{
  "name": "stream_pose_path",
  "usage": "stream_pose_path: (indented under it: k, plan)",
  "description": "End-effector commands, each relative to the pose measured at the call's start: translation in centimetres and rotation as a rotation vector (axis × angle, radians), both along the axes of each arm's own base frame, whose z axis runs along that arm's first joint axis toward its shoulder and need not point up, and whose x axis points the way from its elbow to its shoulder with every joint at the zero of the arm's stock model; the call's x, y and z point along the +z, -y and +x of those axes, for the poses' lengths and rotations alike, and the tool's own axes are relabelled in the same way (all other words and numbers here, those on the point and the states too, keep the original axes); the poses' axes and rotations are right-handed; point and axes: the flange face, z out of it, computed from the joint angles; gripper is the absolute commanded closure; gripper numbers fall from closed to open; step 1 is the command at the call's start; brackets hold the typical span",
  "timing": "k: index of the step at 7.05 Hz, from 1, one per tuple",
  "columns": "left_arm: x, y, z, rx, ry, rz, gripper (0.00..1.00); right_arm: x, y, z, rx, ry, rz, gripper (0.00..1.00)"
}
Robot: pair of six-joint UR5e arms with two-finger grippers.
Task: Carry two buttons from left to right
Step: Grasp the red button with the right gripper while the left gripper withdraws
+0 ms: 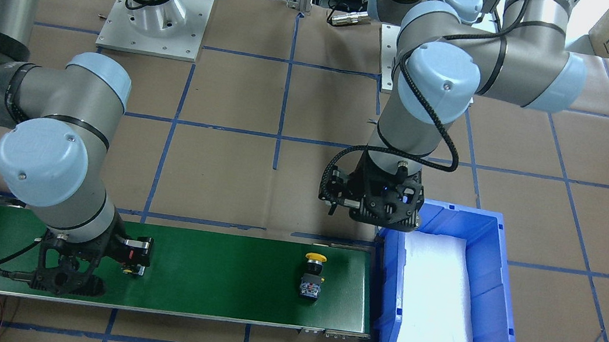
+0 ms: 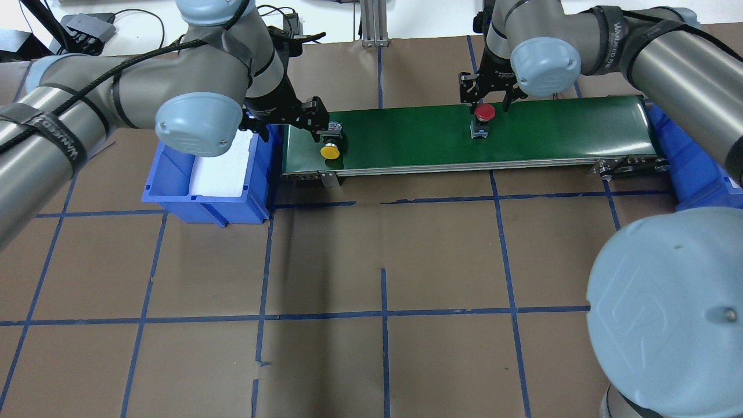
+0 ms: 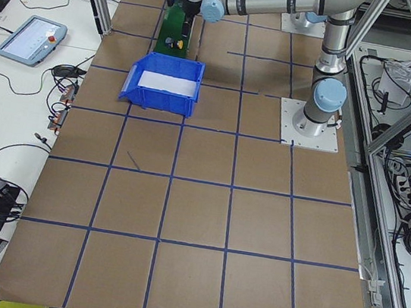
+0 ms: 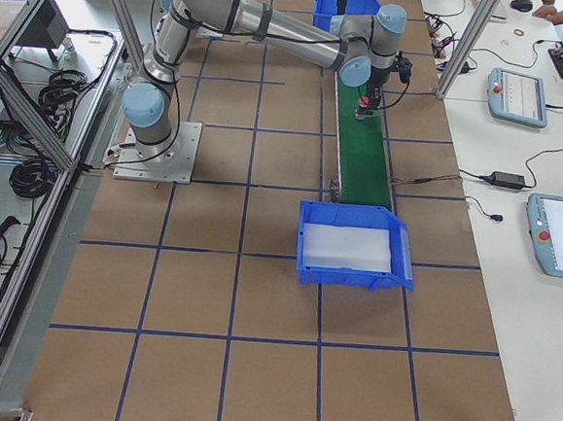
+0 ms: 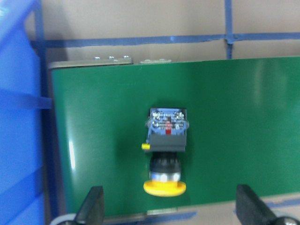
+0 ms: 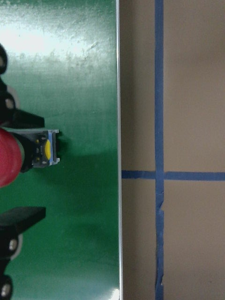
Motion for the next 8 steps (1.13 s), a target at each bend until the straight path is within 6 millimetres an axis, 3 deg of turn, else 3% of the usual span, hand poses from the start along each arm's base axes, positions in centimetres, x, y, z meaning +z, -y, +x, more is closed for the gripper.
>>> stream_pose_path:
  k: [1,2,3,4,5,6,7,8]
  plan:
    - [5.6,-6.4,6.0,0.036,0.015,0.135,0.0,-0.3,-0.4,-2.3,-0.015,-0.002,0.035,0.83]
    - [7.4,-8.1,6.1,0.03,0.03,0.179,0.0,0.2,-0.4,-2.3,-0.015,-0.002,0.04,0.88]
    - [7.5,-7.8,6.1,0.051,0.017,0.161,0.0,2.0,-0.9,-2.3,-0.015,-0.003,0.031,0.9]
    - [8.0,-7.3,6.1,0.054,0.009,0.115,0.0,4.7,-1.7,-2.9,-0.019,-0.036,0.022,0.89]
    - [9.4,-8.6,5.4,0.033,0.012,0.11,0.0,7.8,-2.5,-4.1,-0.003,-0.098,0.004,0.89]
    - [12.5,-11.2,4.7,0.021,-0.074,0.136,0.0,11.0,-3.9,-8.0,0.005,-0.131,0.01,0.89]
    - [12.0,-11.2,5.0,-0.018,-0.038,0.147,0.0,13.8,-5.7,-14.4,-0.001,-0.127,0.04,0.89]
    - [11.8,-9.6,5.1,0.007,-0.033,0.128,0.0,14.9,-6.2,-20.7,0.101,-0.152,0.045,0.88]
